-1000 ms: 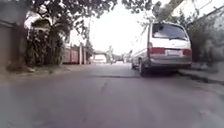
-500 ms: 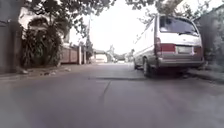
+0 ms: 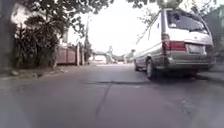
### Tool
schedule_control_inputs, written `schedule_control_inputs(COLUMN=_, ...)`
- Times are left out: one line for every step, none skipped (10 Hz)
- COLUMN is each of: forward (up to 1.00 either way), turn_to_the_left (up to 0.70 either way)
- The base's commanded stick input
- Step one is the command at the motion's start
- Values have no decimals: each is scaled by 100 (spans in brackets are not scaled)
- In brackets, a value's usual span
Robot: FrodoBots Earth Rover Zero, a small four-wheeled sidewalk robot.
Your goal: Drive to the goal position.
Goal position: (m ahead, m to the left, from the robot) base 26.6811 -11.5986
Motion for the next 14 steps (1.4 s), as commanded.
schedule_control_inputs(forward=100, turn_to_the_left=0)
schedule_control_inputs(forward=100, turn_to_the_left=0)
schedule_control_inputs(forward=100, turn_to_the_left=0)
schedule_control_inputs(forward=100, turn_to_the_left=0)
schedule_control_inputs(forward=100, turn_to_the_left=0)
schedule_control_inputs(forward=100, turn_to_the_left=0)
schedule_control_inputs(forward=100, turn_to_the_left=0)
schedule_control_inputs(forward=100, turn_to_the_left=0)
schedule_control_inputs(forward=100, turn_to_the_left=0)
schedule_control_inputs(forward=100, turn_to_the_left=0)
schedule_control_inputs(forward=100, turn_to_the_left=0)
schedule_control_inputs(forward=100, turn_to_the_left=0)
schedule_control_inputs(forward=100, turn_to_the_left=-1)
schedule_control_inputs(forward=100, turn_to_the_left=-6)
